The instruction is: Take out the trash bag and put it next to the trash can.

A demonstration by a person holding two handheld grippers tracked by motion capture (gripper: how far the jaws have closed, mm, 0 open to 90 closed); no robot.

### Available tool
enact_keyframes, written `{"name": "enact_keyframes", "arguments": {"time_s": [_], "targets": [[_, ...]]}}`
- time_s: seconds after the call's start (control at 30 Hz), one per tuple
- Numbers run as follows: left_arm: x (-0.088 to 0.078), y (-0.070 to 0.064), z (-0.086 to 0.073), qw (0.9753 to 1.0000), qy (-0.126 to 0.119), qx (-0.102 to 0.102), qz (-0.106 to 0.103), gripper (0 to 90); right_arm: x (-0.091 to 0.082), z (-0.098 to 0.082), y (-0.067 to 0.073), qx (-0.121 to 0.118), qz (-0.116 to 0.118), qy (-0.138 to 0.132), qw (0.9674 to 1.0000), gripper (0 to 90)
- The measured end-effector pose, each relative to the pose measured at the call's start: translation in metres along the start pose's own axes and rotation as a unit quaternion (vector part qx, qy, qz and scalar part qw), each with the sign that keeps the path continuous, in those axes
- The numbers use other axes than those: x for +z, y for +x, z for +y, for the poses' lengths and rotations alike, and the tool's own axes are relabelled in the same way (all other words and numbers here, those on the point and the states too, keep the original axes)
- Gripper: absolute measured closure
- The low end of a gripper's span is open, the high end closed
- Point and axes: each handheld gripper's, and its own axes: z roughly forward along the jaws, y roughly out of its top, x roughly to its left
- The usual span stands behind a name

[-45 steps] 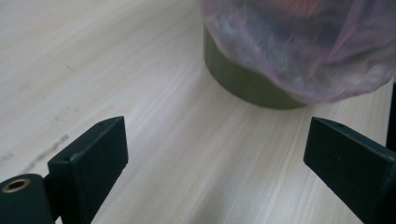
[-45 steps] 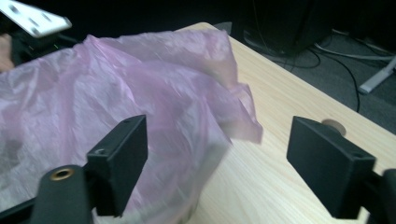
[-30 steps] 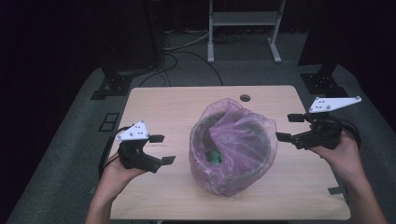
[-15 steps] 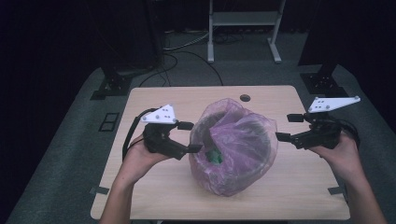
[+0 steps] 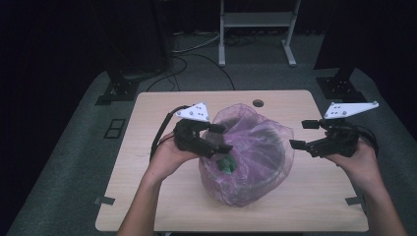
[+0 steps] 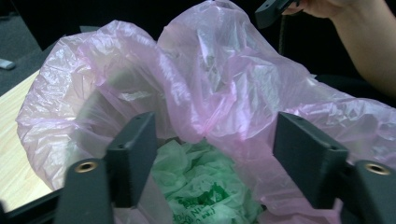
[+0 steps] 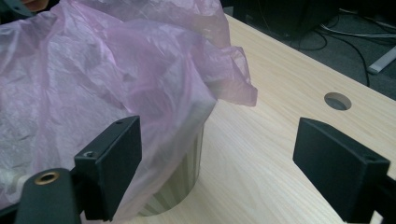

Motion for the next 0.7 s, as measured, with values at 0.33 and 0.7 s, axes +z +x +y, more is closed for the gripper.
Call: {"name": "enact_keyframes", "arguments": {"time_s": [0.33, 0.7], "targets": [[0.01, 0.001, 0.005, 0.9993, 0.03, 0.003, -0.021, 73.7, 0.0, 0.0, 0.001, -0.002, 0.0, 0.0, 1.0, 14.3], [-0.02, -0.006, 0.009, 0.9997, 0.025, -0.004, 0.0, 88.6, 0.002, 0.0, 0.001, -0.002, 0.001, 0.003, 1.0, 14.3]]}}
